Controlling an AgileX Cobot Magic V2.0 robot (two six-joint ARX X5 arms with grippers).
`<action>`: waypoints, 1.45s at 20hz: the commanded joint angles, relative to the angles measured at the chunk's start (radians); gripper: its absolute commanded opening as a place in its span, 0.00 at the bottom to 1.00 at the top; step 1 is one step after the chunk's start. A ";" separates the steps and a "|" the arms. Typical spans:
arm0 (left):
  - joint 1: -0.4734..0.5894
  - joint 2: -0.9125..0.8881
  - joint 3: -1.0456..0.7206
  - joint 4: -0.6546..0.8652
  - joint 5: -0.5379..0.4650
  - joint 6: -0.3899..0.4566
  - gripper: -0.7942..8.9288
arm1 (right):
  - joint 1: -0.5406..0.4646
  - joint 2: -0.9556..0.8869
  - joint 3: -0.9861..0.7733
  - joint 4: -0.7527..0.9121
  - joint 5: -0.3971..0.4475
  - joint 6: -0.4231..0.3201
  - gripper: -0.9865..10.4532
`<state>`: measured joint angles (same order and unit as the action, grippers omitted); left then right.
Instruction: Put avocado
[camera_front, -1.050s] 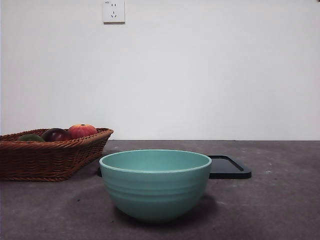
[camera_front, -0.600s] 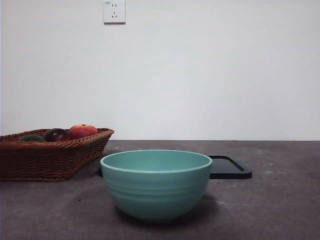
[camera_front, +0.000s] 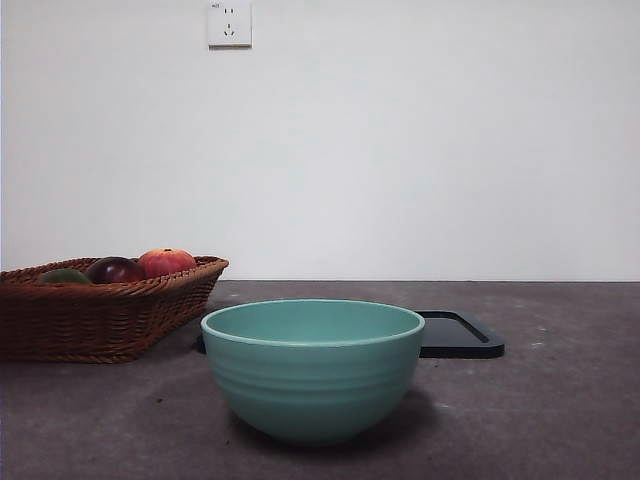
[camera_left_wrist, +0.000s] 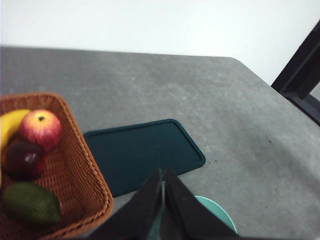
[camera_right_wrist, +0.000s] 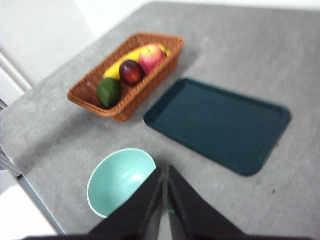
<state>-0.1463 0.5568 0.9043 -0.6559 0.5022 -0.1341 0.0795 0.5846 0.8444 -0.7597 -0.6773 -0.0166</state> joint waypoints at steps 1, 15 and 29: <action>-0.003 -0.013 0.023 0.010 0.007 0.057 0.31 | 0.003 -0.014 0.016 0.005 0.051 -0.018 0.11; -0.003 -0.021 0.023 -0.007 -0.030 0.091 0.65 | 0.003 -0.018 0.015 0.003 0.101 0.028 0.60; 0.005 0.623 0.145 -0.119 -0.200 -0.044 0.65 | 0.028 -0.019 0.015 0.002 0.101 0.032 0.60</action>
<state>-0.1413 1.1522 1.0248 -0.7815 0.3084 -0.1593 0.1043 0.5632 0.8444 -0.7609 -0.5735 0.0055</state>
